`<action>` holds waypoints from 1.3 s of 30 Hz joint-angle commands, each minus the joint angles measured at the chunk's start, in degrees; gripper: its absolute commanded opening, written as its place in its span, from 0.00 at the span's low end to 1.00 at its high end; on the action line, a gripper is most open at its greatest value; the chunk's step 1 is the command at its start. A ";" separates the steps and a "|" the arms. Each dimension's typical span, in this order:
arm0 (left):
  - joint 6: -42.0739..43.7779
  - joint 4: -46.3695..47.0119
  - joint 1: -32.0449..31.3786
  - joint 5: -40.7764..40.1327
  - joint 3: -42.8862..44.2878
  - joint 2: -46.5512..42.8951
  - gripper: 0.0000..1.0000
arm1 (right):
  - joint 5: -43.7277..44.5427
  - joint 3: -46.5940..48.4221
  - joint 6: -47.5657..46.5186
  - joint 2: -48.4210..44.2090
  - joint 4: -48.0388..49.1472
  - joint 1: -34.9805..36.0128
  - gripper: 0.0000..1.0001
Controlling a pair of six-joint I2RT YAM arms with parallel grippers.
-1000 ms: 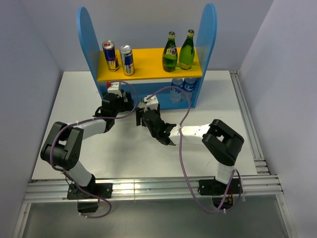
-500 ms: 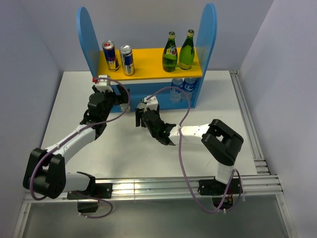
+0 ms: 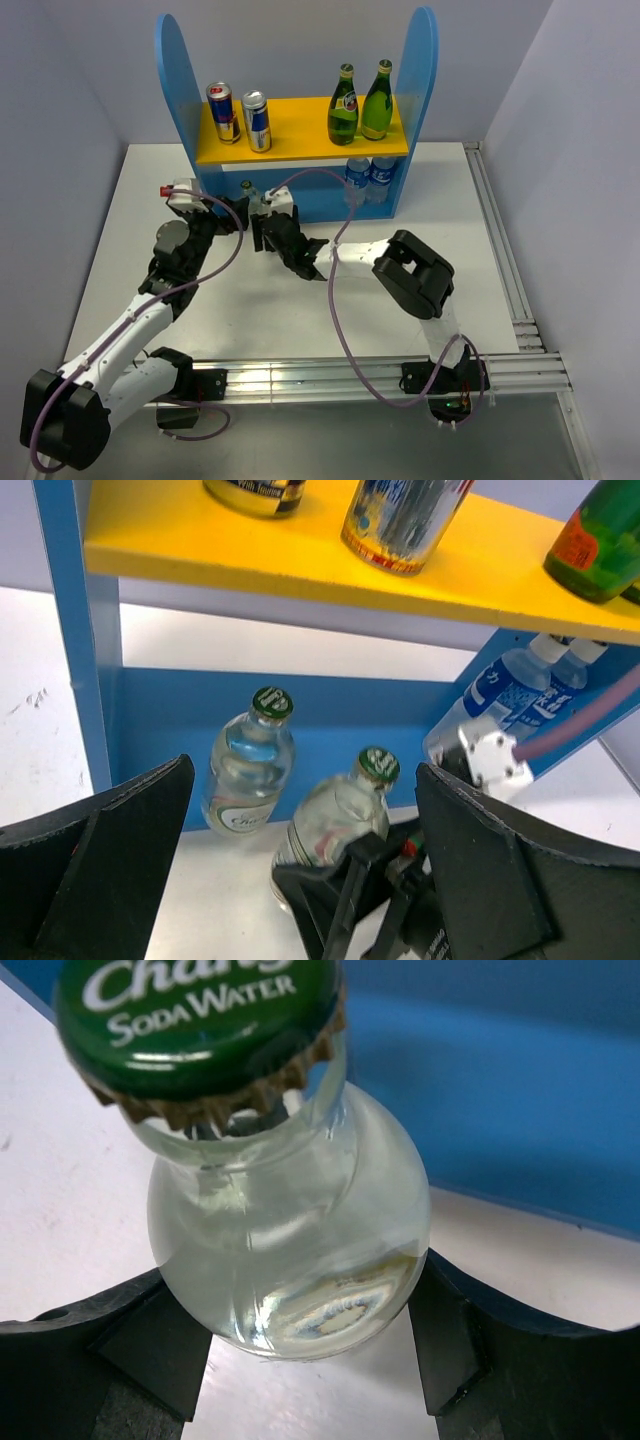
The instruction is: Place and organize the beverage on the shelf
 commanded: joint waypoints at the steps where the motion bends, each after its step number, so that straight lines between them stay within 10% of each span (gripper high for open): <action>1: -0.80 -0.65 -0.41 -1.28 -1.05 -1.76 0.99 | 1.16 7.20 -0.82 -0.51 6.86 -0.12 0.00; 39: -0.01 -0.12 -0.41 -2.51 -4.21 -5.90 0.99 | 6.34 26.54 -0.83 12.68 0.18 -6.62 0.00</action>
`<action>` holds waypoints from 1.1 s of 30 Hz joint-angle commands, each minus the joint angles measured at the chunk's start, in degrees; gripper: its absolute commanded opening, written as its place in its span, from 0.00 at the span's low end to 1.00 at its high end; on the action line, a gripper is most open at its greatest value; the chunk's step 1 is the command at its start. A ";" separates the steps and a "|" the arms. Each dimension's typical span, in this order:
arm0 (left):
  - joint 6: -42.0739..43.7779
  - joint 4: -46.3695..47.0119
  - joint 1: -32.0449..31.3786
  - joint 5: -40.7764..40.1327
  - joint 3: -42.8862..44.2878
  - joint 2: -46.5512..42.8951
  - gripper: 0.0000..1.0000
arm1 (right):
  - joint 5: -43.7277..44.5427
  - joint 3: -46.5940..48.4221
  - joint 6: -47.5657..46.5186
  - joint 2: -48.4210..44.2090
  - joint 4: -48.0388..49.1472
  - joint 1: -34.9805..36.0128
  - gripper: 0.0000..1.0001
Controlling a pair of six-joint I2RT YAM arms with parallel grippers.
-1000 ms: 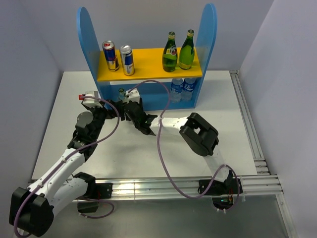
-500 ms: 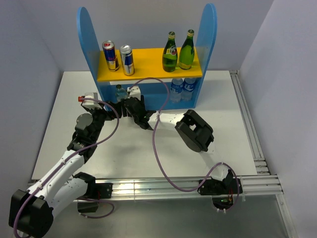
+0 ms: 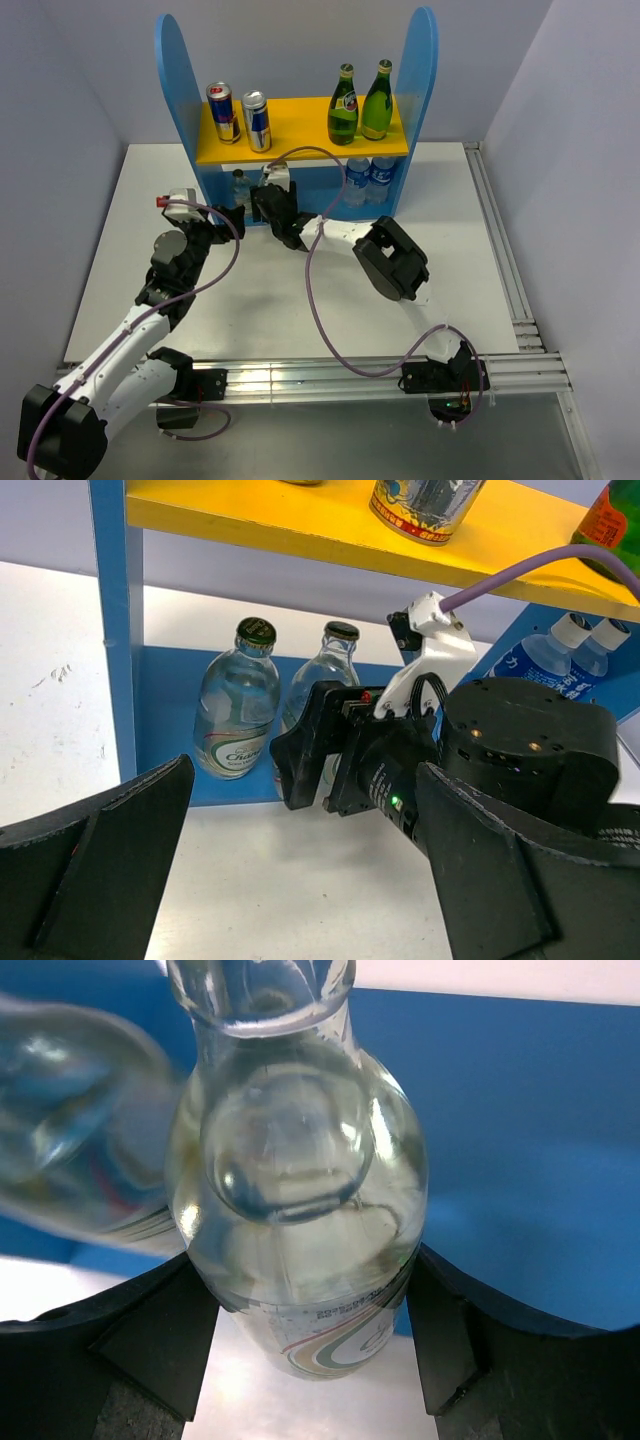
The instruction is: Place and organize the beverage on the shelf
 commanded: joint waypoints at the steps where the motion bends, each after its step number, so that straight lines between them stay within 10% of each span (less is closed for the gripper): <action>1: 0.12 2.43 -0.21 -0.61 -0.56 -1.46 0.99 | 3.94 4.92 -0.08 -1.15 8.53 -0.91 0.00; 18: 0.38 3.23 -0.21 -0.79 -1.53 -1.81 0.99 | -1.15 9.32 0.71 0.70 3.96 -1.97 0.01; 20: 0.38 3.40 -0.21 -0.88 -1.71 -1.99 0.99 | -1.77 8.62 0.18 0.35 4.40 -1.97 0.34; 22: 0.39 3.67 -0.21 -0.88 -1.88 -2.16 0.99 | -1.77 8.53 0.00 0.34 4.31 -1.97 0.47; 33: 0.56 4.11 -0.21 -1.05 -2.23 -2.34 0.99 | -1.51 8.71 -0.26 0.35 4.05 -1.88 0.64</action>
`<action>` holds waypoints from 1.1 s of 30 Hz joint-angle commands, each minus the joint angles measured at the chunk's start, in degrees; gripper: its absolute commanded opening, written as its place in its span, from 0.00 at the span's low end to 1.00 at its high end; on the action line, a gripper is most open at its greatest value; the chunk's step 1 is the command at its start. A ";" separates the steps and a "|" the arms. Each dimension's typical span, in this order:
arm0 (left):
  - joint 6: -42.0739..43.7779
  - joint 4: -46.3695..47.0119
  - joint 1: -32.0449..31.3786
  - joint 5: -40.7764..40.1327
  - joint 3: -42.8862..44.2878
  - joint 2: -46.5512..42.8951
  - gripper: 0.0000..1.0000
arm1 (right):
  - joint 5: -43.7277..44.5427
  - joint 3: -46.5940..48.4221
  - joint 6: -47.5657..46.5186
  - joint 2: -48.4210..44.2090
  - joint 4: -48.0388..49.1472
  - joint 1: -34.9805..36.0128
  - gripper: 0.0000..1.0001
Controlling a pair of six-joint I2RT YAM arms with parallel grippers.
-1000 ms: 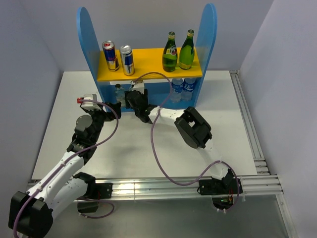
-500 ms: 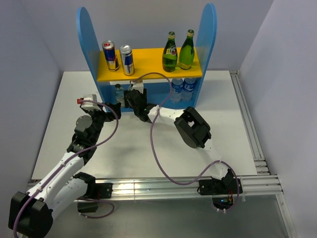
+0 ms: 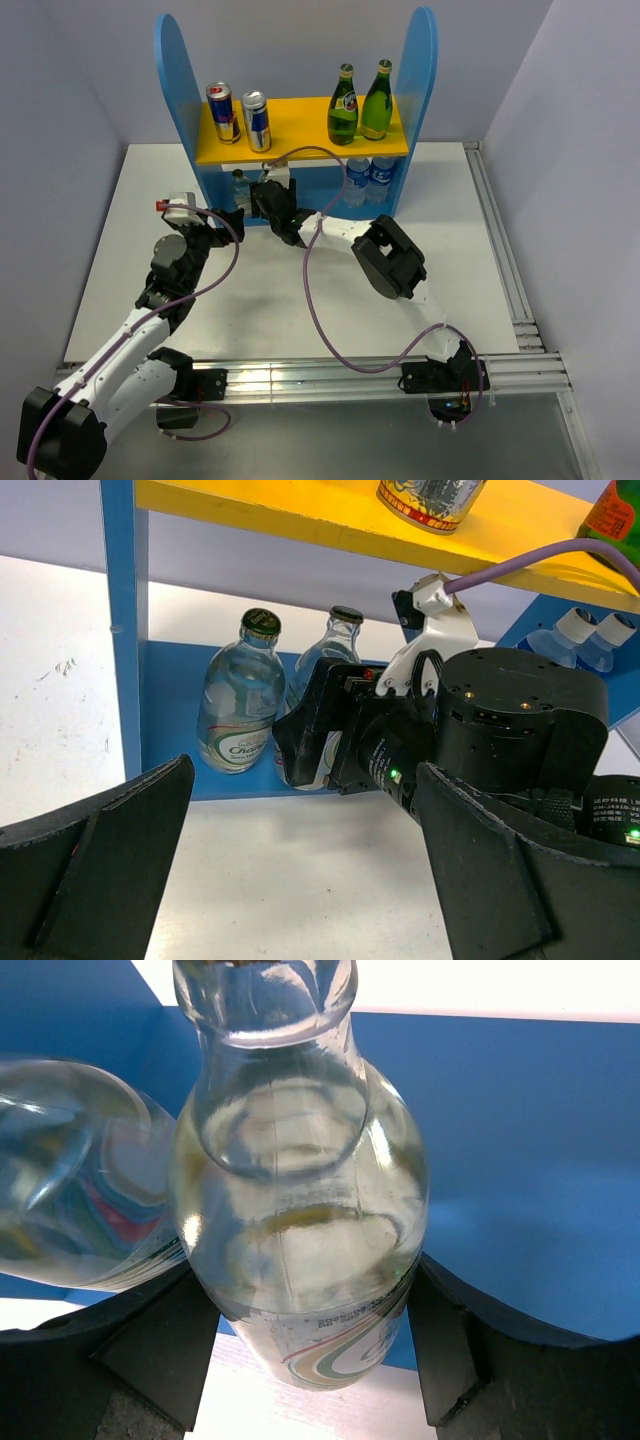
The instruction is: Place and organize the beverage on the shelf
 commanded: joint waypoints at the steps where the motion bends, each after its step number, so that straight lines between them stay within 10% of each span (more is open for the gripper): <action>1: 0.63 3.28 -0.21 -0.66 -0.33 -1.25 0.99 | -1.57 4.93 -1.64 -1.73 6.23 -0.86 0.59; 8: 0.71 3.45 -0.21 -0.83 -0.51 -1.16 0.99 | -1.84 4.75 -2.25 -2.17 5.62 -0.86 0.67; 9: 0.71 3.63 -0.21 -0.84 -0.51 -1.25 0.99 | -2.18 4.49 -2.34 -2.26 5.53 -0.77 0.61; 10: 0.71 3.71 -0.21 -0.92 -0.60 -1.34 0.99 | -2.27 4.40 -2.52 -2.43 5.10 -0.86 0.29; 13: 0.71 3.89 -0.21 -0.92 -0.77 -1.34 0.99 | -1.84 3.61 -2.60 -2.96 4.74 -0.77 0.01; 33: 1.33 5.56 -0.21 -1.71 -1.47 -0.99 0.99 | 0.36 -7.82 -14.91 -6.74 25.66 -0.50 0.00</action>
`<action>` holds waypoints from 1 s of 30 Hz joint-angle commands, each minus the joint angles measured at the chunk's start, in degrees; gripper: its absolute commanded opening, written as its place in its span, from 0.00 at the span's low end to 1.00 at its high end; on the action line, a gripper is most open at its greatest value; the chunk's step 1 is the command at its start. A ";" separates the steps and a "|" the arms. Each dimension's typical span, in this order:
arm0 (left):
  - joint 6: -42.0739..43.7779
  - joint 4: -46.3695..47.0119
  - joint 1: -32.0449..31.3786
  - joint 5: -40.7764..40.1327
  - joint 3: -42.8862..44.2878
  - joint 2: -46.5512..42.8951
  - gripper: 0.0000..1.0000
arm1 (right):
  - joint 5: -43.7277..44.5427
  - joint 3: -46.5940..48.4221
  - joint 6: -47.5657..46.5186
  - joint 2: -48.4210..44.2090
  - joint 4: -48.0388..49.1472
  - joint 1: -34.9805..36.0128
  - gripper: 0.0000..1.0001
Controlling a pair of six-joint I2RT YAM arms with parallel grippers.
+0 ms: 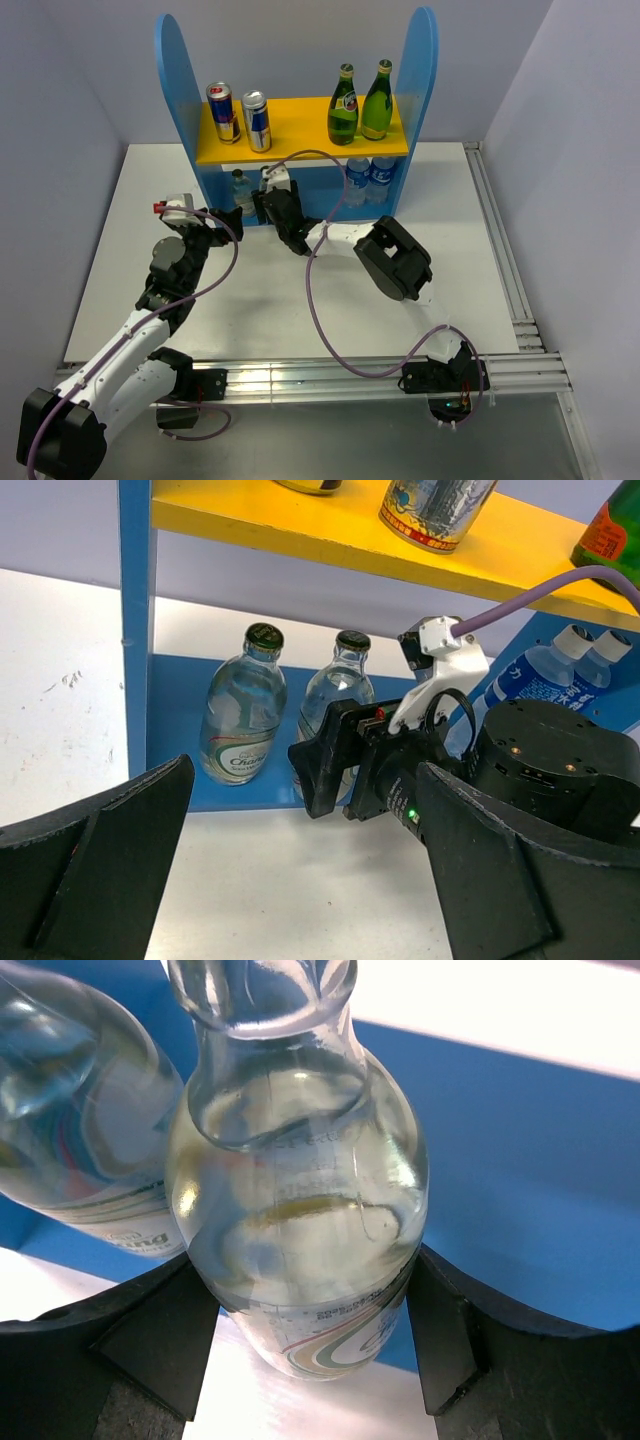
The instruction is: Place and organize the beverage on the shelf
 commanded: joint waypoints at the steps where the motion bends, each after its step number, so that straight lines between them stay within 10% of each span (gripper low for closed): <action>1: 1.07 3.24 -0.21 -0.97 -0.58 -0.35 0.99 | 1.87 2.25 -3.72 -3.53 13.57 -0.46 0.00; 12: 1.42 4.12 -0.21 -1.15 -0.58 -0.09 0.99 | -3.31 0.76 -4.60 -3.44 18.14 -1.51 0.11; 17: 1.59 3.95 -0.21 -1.24 -0.76 -0.79 0.99 | -5.51 3.48 -3.28 -2.30 15.69 -2.83 0.51; 30: 2.03 3.68 -0.48 -1.85 -1.19 -2.28 0.99 | -8.15 4.10 -2.75 -1.68 16.39 -3.71 0.73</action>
